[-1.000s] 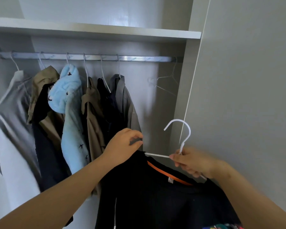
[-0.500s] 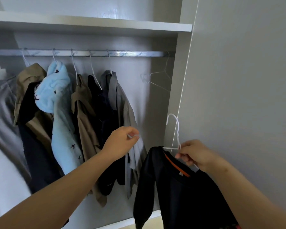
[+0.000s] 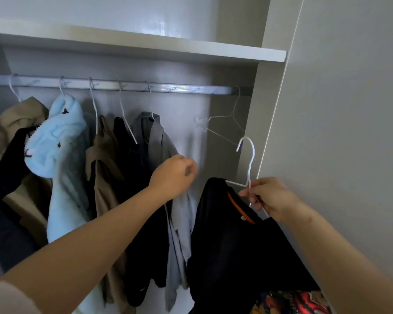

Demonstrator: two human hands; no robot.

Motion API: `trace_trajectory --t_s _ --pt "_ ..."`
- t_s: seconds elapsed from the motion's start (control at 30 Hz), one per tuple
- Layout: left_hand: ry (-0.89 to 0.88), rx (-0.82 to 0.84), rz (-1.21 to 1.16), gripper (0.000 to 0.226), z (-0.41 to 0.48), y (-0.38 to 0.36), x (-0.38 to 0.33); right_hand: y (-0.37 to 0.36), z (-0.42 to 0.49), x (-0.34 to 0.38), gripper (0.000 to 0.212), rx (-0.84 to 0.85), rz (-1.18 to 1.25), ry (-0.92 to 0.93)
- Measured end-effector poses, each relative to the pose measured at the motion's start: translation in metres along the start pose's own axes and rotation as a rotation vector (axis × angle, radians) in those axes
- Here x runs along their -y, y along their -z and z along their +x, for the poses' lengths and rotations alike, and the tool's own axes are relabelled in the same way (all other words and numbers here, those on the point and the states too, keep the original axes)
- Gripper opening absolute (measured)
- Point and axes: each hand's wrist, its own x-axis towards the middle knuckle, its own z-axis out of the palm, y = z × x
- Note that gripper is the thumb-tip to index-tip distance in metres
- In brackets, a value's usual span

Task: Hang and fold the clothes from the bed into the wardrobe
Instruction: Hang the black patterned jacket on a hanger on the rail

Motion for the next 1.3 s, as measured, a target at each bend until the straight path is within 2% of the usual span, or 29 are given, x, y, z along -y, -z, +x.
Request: trace_trajectory --t_s 0.23,0.4,0.63,0.73,0.87,1.0,1.17,1.3 --pt "-0.098 -0.031 0.148 0.02 0.091 0.011 0.035 -0.036 0.07 0.072 0.022 0.061 0.154 0.042" --pt "-0.132 -0.168 0.127 0.019 0.149 0.049 0.063 -0.078 0.119 0.131 0.021 0.11 0.269 0.119" --pt "-0.132 -0.369 0.089 0.015 0.195 0.082 0.101 -0.14 0.184 0.185 0.014 0.153 0.267 0.14" --pt "-0.126 -0.423 0.079 0.014 0.203 0.085 0.112 -0.169 0.201 0.187 0.023 0.21 0.243 0.094" --pt "-0.097 -0.379 0.064 0.016 0.202 0.079 0.125 -0.2 0.217 0.168 0.018 0.247 0.156 -0.004" --pt "-0.048 -0.315 -0.031 0.015 0.191 0.069 0.131 -0.213 0.221 0.154 0.024 0.198 0.276 -0.052" --pt "-0.002 -0.217 -0.105 0.015 0.18 0.057 0.128 -0.213 0.21 0.151 0.024 0.115 0.202 -0.028" --pt "0.018 -0.171 -0.202 0.014 0.164 0.047 0.113 -0.199 0.193 0.14 0.013 -0.014 0.153 0.08"
